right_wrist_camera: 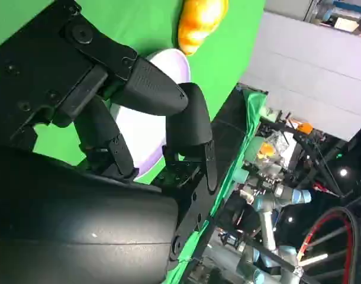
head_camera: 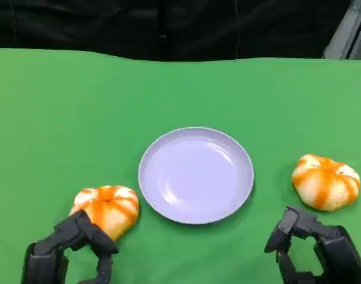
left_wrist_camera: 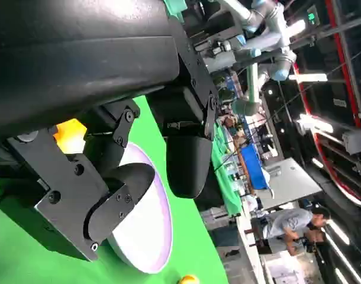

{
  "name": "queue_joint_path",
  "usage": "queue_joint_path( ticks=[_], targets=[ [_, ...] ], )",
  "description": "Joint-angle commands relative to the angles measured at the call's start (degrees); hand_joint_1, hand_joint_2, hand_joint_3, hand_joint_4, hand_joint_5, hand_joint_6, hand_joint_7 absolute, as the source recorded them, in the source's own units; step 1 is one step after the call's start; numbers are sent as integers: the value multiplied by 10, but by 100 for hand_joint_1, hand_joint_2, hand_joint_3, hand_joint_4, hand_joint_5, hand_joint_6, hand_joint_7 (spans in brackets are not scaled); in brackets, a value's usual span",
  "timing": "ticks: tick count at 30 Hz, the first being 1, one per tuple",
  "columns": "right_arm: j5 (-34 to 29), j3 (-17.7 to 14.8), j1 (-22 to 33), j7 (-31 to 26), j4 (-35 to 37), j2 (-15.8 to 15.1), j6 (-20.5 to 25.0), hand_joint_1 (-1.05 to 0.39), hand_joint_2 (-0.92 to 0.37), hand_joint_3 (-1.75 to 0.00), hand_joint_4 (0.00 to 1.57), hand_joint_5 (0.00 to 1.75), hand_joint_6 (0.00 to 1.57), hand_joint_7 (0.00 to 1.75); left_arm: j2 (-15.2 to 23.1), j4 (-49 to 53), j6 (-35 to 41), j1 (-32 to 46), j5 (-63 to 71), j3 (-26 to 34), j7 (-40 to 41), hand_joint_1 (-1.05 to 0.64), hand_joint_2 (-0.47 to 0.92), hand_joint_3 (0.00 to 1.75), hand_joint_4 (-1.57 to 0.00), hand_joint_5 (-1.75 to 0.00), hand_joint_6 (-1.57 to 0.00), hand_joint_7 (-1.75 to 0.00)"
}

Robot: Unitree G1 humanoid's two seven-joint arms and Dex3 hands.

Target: Grasp the bread from the table and place it into the plate.

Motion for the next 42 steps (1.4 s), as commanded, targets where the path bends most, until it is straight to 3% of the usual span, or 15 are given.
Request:
queue_joint_path(
  ticks=[1, 19, 21, 24, 25, 27, 30, 34, 42],
  targets=[
    [11, -1, 2, 3, 0, -5, 0, -55, -31, -147, 78, 175, 75, 152, 6, -1, -4, 0, 3, 5, 7, 1, 31, 147, -83, -164, -80, -145],
    [11, 0, 4, 5, -6, -3, 7, -55, -31, -149, 79, 175, 76, 152, 5, -4, -1, 1, -5, 4, 5, 0, 33, 143, -81, -162, -79, -140],
    [11, 0, 4, 5, -5, -3, 5, -55, -30, -150, 79, 175, 76, 152, 7, 1, -12, -2, -1, 6, 5, -1, 38, 134, -81, -154, -80, -132],
    [7, -1, 4, 3, -6, -4, 4, -55, -29, -152, 79, 175, 75, 152, 8, 1, -13, -3, -2, 6, 5, -5, 52, 104, -79, -140, -81, -113],
    [7, -1, 4, 3, -6, -4, 4, -55, -29, -152, 79, 175, 75, 152, 7, 2, -13, -3, -4, 6, 4, -7, 58, 89, -73, -135, -77, -105],
    [6, -1, 3, 1, -6, -2, 4, -54, -29, -152, 79, 175, 75, 152, 6, 3, -14, -4, 1, 9, 9, -5, 63, 78, -67, -128, -72, -93],
    [0, -2, 4, -3, -8, -1, 5, -54, -29, -152, 79, 175, 76, 152, 1, 1, -7, -4, 24, 19, 27, -9, 62, 72, -67, -111, -72, -65],
    [0, -2, 4, -6, -9, 3, 7, -53, -32, -146, 79, 175, 75, 152, 2, -21, 21, 0, 89, 36, 67, -14, 79, 33, -64, -75, -71, -24],
    [-3, -1, 8, -7, -19, 6, 15, -54, -33, -144, 79, 175, 75, 153, 14, -60, 84, 9, 127, 30, 83, -19, 88, 11, -49, -61, -61, -4]
  ],
)
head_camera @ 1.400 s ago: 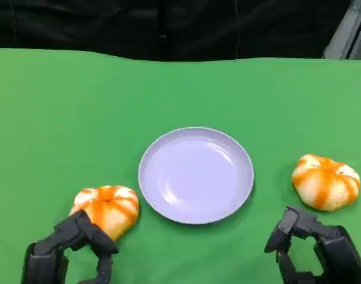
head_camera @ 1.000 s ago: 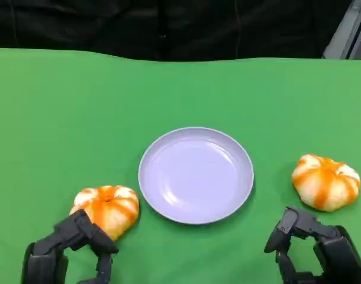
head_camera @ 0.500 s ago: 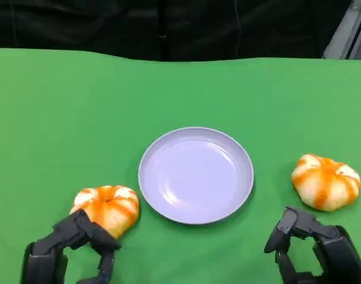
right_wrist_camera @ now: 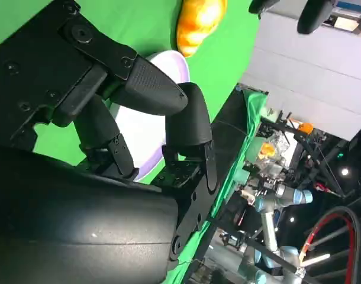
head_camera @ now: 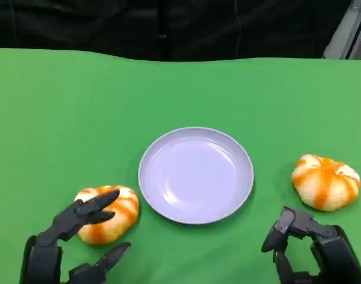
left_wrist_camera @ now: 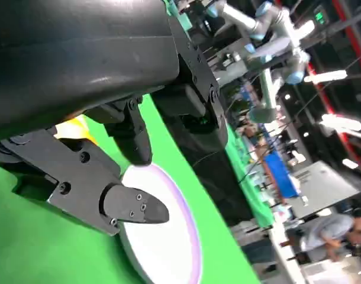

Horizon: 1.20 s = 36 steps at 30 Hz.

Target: Grasp the bread from the table and place it into the plate.

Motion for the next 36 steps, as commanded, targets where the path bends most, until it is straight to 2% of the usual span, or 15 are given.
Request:
queue_joint_path(
  ticks=[1, 3, 9, 10, 11, 12, 16, 23, 36],
  targets=[
    [-2, -2, 7, -8, -12, -2, 6, -54, -33, -144, 79, 175, 75, 153, 18, -31, 40, 8, 29, -1, 12, -20, 89, 10, -49, -61, -61, -4],
    [-6, -3, 8, -11, -13, -3, 7, -54, -33, -143, 80, 175, 75, 153, 25, -57, 74, 11, 53, -5, 10, -25, 90, 7, -39, -59, -50, -1],
    [-9, -2, 9, -14, -15, -3, 9, -54, -33, -143, 80, 175, 75, 153, 33, -79, 103, 17, 60, -17, 18, -27, 92, 4, -36, -61, -48, 0],
    [-3, 0, 9, -9, -16, -3, 11, -54, -33, -143, 80, 175, 75, 153, 43, -123, 166, 17, 123, -16, 8, -27, 92, 4, -35, -61, -47, 0],
    [1, 1, 10, -6, -18, -2, 14, -53, -33, -143, 80, 175, 75, 152, 52, -162, 225, 15, 180, -17, -5, -31, 90, 2, -27, -56, -41, 0],
    [3, 2, 9, -5, -20, -2, 16, -53, -33, -143, 80, 175, 76, 152, 60, -192, 273, 13, 227, -20, -14, -33, 89, 1, -26, -52, -38, 0],
    [6, 5, 10, -3, -23, -3, 22, -53, -32, -145, 80, 175, 76, 151, 80, -235, 363, 4, 308, -48, -27, -39, 87, 0, -27, -41, -34, 0],
    [1, 5, 12, -8, -27, -3, 25, -54, -33, -144, 80, 175, 77, 152, 120, -243, 481, -38, 433, -116, -66, -48, 88, 0, -25, -34, -28, 0],
    [5, 6, 14, -6, -30, -3, 24, -53, -32, -148, 82, 175, 78, 152, 139, -177, 600, -107, 498, -207, -94, -49, 87, 0, -32, -26, -30, -1]
  ],
)
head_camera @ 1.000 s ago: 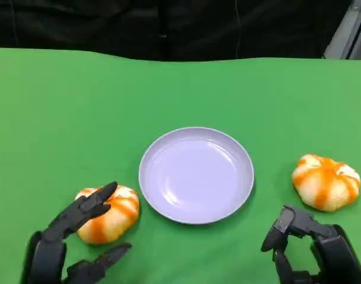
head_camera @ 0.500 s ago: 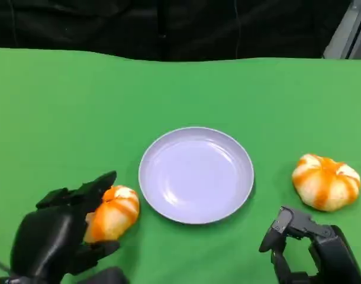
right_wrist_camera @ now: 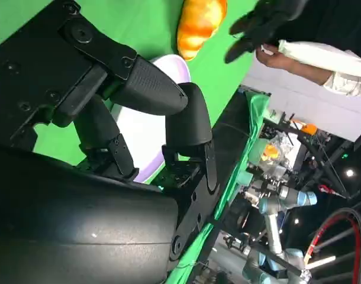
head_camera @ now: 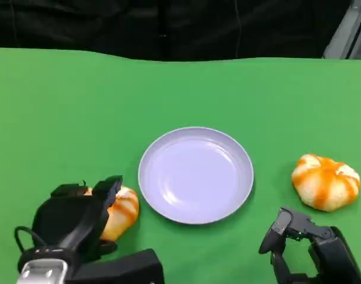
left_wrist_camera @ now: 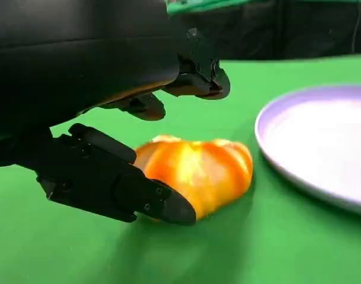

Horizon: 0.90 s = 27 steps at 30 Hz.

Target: Grasp the bread from the table and place it into the plate.

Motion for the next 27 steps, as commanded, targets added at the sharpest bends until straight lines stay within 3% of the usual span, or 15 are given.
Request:
queue_joint_path(
  ticks=[1, 10, 17, 18, 20, 21, 27],
  targets=[
    [6, -3, 3, -2, -7, -3, 3, -53, -32, -148, 82, 175, 78, 152, 17, 7, 22, -10, 1, -13, -4, -49, 87, 0, -33, -25, -31, -1],
    [4, -3, 4, -2, -10, -6, 3, -53, -31, -150, 81, 175, 77, 153, 20, 90, 63, -52, -13, -51, -28, -51, 88, 0, -35, -18, -29, 0],
    [5, -3, 3, -1, -8, -6, 1, -54, -32, -147, 82, 175, 77, 153, 25, 178, 61, -86, -41, -68, 0, -49, 88, 0, -41, -13, -31, 0],
    [3, -3, 3, -2, -10, -7, 2, -54, -32, -147, 82, 175, 77, 153, 21, 245, 46, -116, -55, -68, 26, -49, 88, 0, -41, -13, -31, 0],
    [0, -4, 4, -3, -12, -9, 4, -54, -32, -147, 82, 175, 77, 153, 15, 332, 25, -155, -75, -71, 61, -67, 89, 1, -12, -90, -9, -33],
    [3, -3, 4, -1, -10, -9, 3, -53, -32, -147, 82, 175, 77, 153, 18, 329, 25, -154, -78, -73, 65, -69, 89, 1, -5, -109, -4, -46],
    [11, -2, 3, 3, -8, -7, 2, -53, -33, -145, 81, 175, 77, 152, 30, 302, 31, -142, -95, -88, 73, -66, 89, 1, 0, -106, 0, -58]
  ],
)
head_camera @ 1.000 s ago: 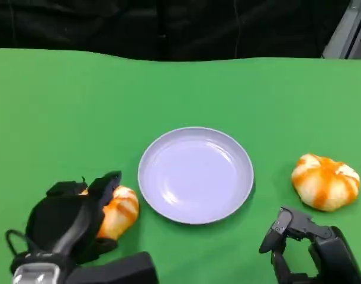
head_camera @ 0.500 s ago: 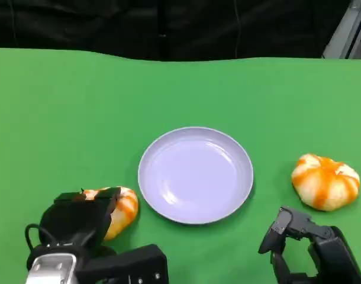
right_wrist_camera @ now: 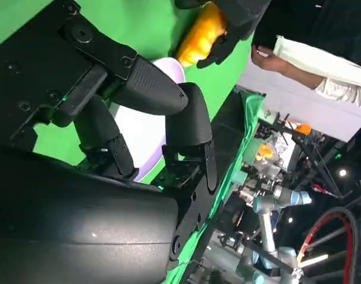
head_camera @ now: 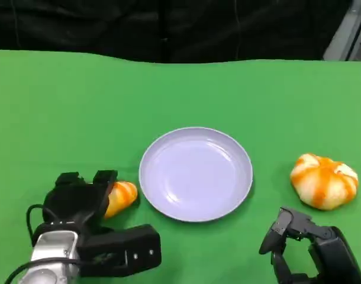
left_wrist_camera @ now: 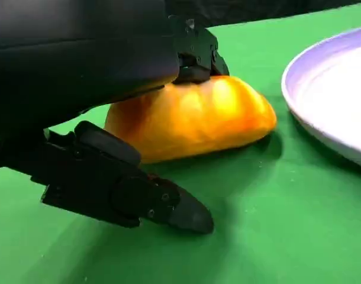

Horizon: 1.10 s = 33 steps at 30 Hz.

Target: Grasp the bread from the table and place it into the plate.

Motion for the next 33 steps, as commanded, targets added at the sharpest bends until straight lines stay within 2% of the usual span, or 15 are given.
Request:
queue_joint_path(
  ticks=[1, 2, 3, 4, 6, 7, 8, 10, 12, 17, 22, 27, 32, 33],
  targets=[
    [8, -3, 0, 1, -2, -5, 3, -53, -33, -145, 81, 175, 77, 152, 18, -7, -22, 41, -27, -2, 36, -62, 88, 0, 0, -105, -1, -59],
    [7, -3, 1, 0, -3, -5, 3, -53, -33, -145, 81, 175, 77, 152, 24, -23, -51, 56, -38, 6, 77, -45, 90, 11, -32, -130, -32, -62],
    [8, -3, 1, 1, -4, -5, 4, -52, -33, -145, 80, 175, 77, 152, 29, -35, -75, 67, -47, 12, 112, -33, 91, 21, -59, -146, -69, -47],
    [8, -2, 1, 1, -4, -5, 4, -52, -33, -145, 80, 175, 77, 152, 32, -39, -91, 72, -54, 15, 134, -29, 92, 25, -69, -151, -87, -39],
    [9, -2, 1, 2, -4, -6, 4, -53, -33, -145, 80, 175, 77, 152, 35, -38, -101, 74, -60, 14, 150, -26, 92, 27, -78, -156, -101, -31],
    [8, -2, 1, 1, -4, -6, 5, -53, -33, -145, 80, 175, 77, 152, 40, -48, -110, 78, -59, 16, 165, -24, 91, 31, -80, -159, -106, -34],
    [7, -2, 1, 0, -4, -6, 6, -53, -33, -145, 81, 175, 77, 152, 45, -55, -116, 81, -59, 17, 176, -22, 82, 50, -81, -164, -108, -51],
    [7, -2, -1, 0, -2, -6, 5, -53, -33, -145, 80, 175, 77, 152, 54, -76, -126, 92, -57, 21, 199, -19, 63, 87, -82, -170, -101, -84],
    [6, -3, -1, -1, -1, -6, 4, -53, -33, -145, 80, 175, 77, 152, 60, -85, -134, 99, -56, 24, 215, -18, 58, 95, -82, -172, -98, -95],
    [5, -4, -3, -2, 0, -7, 4, -53, -33, -145, 81, 175, 77, 152, 70, -107, -148, 113, -49, 30, 249, -16, 55, 102, -85, -173, -94, -111],
    [1, -4, -2, -4, 0, -7, 4, -52, -33, -145, 81, 175, 77, 152, 76, -144, -148, 133, -45, 37, 259, -14, 53, 100, -84, -175, -89, -128],
    [-1, -4, -2, -6, 0, -7, 3, -52, -34, -145, 81, 175, 77, 152, 75, -156, -147, 140, -41, 41, 255, -14, 52, 100, -84, -175, -88, -133],
    [8, -3, -7, -1, 6, -6, 2, -52, -33, -145, 81, 175, 77, 152, 78, -188, -167, 157, -35, 51, 290, -12, 48, 103, -87, -173, -91, -131],
    [5, -3, -7, -2, 4, -6, 5, -52, -34, -144, 81, 175, 77, 152, 78, -196, -177, 160, -35, 54, 307, -11, 45, 106, -88, -173, -89, -135]
  ],
)
